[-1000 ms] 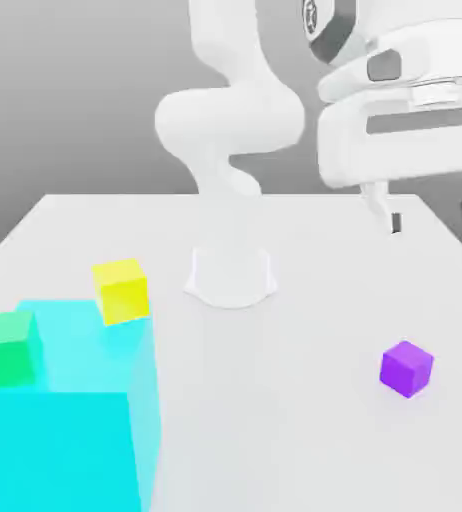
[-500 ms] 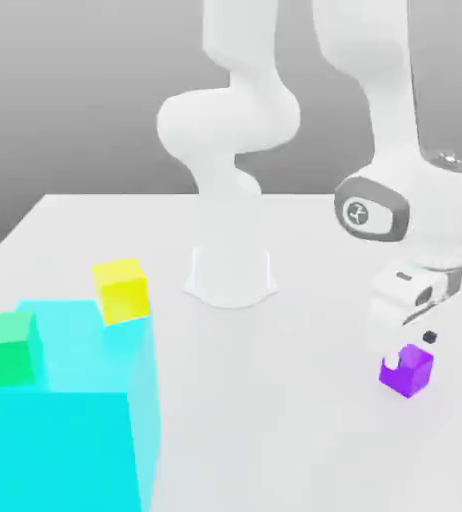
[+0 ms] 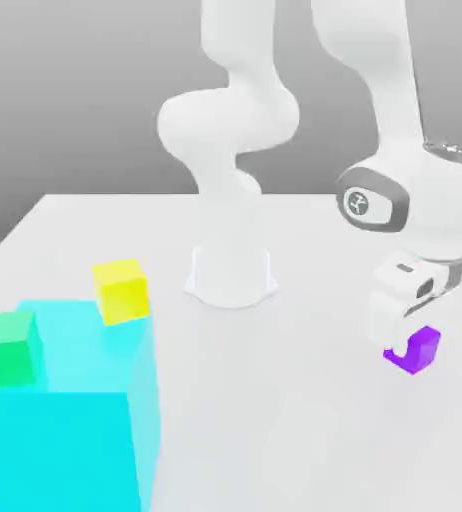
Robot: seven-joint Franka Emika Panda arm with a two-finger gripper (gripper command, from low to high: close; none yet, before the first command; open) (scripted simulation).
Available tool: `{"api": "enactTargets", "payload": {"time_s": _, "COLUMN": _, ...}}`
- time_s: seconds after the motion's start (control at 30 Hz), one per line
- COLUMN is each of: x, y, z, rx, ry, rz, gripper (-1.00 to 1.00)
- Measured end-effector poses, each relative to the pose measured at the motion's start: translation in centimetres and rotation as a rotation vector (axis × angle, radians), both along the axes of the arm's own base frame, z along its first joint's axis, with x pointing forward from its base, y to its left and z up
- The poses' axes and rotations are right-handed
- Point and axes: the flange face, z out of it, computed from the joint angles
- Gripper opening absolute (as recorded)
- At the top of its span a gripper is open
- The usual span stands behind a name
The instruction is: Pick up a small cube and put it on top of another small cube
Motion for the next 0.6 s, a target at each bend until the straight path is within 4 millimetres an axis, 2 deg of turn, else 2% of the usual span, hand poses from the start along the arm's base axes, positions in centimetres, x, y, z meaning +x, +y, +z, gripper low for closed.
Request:
{"api": "enactTargets", "payload": {"time_s": 0.1, "x": 4.9, "y": -4.0, "z": 3.7, "rx": -0.010, "ry": -0.010, "rz": -0.016, "gripper": -1.00}}
{"api": "enactTargets", "payload": {"time_s": 0.2, "x": 8.5, "y": -8.2, "z": 7.7, "rx": -0.018, "ry": -0.015, "rz": -0.001, "gripper": -1.00}}
{"api": "enactTargets", "payload": {"time_s": 0.33, "x": 12.1, "y": -16.1, "z": 13.4, "rx": -0.023, "ry": -0.014, "rz": -0.010, "gripper": -1.00}}
{"api": "enactTargets", "payload": {"time_s": 0.47, "x": 13.0, "y": -25.4, "z": 19.1, "rx": -0.018, "ry": -0.006, "rz": -0.029, "gripper": -1.00}}
{"api": "enactTargets", "payload": {"time_s": 0.6, "x": 10.9, "y": -35.2, "z": 24.4, "rx": 0.002, "ry": 0.005, "rz": -0.052, "gripper": -1.00}}
